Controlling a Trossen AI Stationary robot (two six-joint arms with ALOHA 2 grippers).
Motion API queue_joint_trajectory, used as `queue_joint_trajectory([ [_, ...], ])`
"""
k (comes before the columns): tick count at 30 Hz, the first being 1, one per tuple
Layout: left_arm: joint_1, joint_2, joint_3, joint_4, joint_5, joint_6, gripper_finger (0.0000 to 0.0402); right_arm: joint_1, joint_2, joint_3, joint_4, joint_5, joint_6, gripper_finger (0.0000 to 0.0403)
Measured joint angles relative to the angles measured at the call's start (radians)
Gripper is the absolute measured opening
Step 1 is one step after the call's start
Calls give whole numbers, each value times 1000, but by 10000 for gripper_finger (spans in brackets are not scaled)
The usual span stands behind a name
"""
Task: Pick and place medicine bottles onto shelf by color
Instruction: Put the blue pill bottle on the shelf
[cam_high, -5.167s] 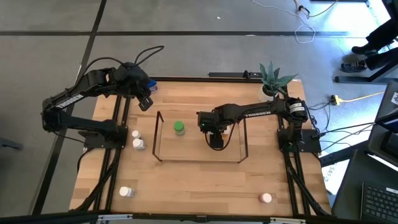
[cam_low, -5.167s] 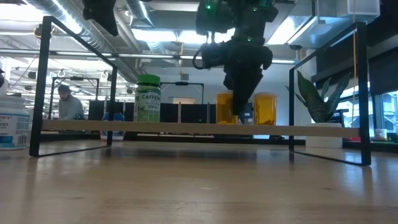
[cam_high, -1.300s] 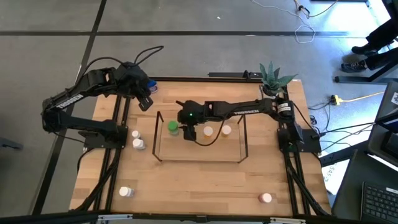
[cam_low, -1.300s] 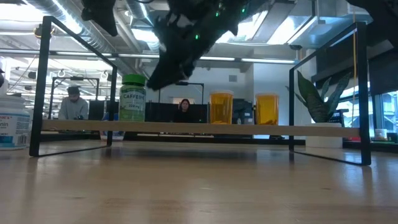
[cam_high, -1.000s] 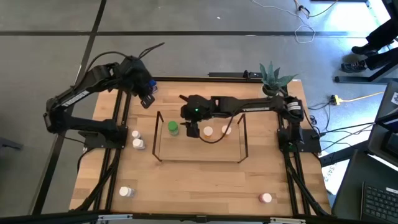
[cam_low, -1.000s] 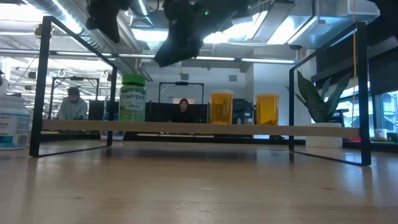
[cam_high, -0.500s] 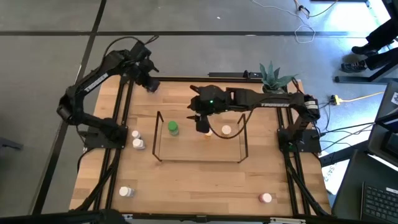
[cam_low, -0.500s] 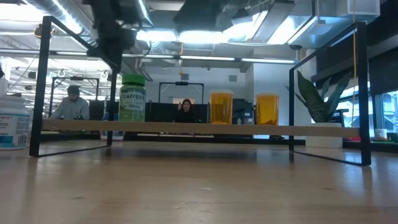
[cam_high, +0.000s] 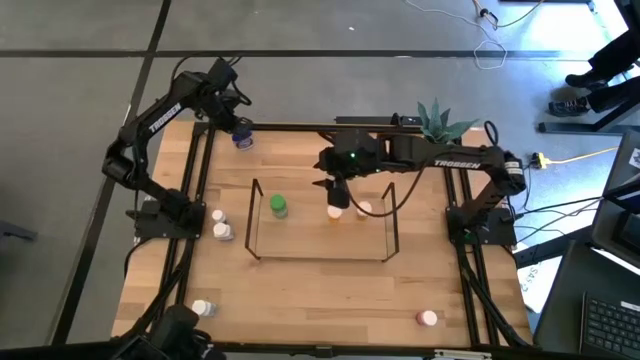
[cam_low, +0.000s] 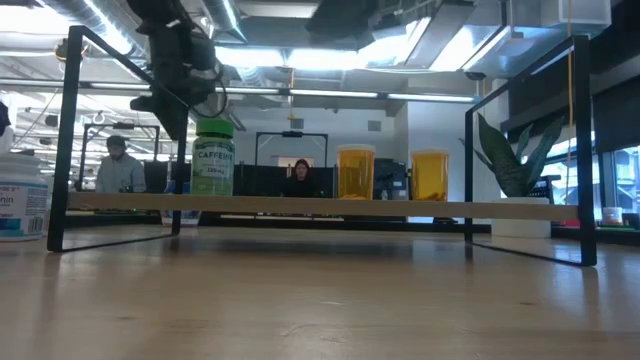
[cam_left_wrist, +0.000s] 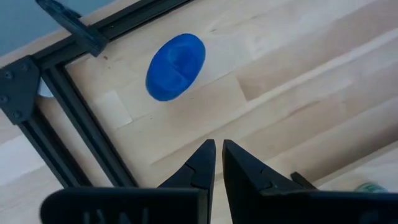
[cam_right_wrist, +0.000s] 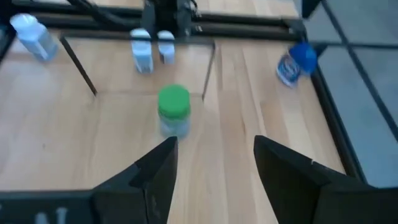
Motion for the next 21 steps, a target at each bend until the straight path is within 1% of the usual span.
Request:
queue_joint_trajectory([
  [2,0,0,0,0,1,26,25,-23,0,0,-41,-20,-2,213],
  [4,0,0,0,0,1,37,25,-52,0,-1,-79,-72,-4,213],
  [8,0,0,0,0,1,40,25,-106,0,-1,-93,-244,-14,213],
  [10,0,0,0,0,1,53,25,-121,0,-1,-93,-290,-29,213],
  [13,0,0,0,0,0,94,25,-131,0,-1,-89,-284,-31,213],
  [21,0,0,0,20,0,120,25,-132,0,-1,-52,-278,-30,213],
])
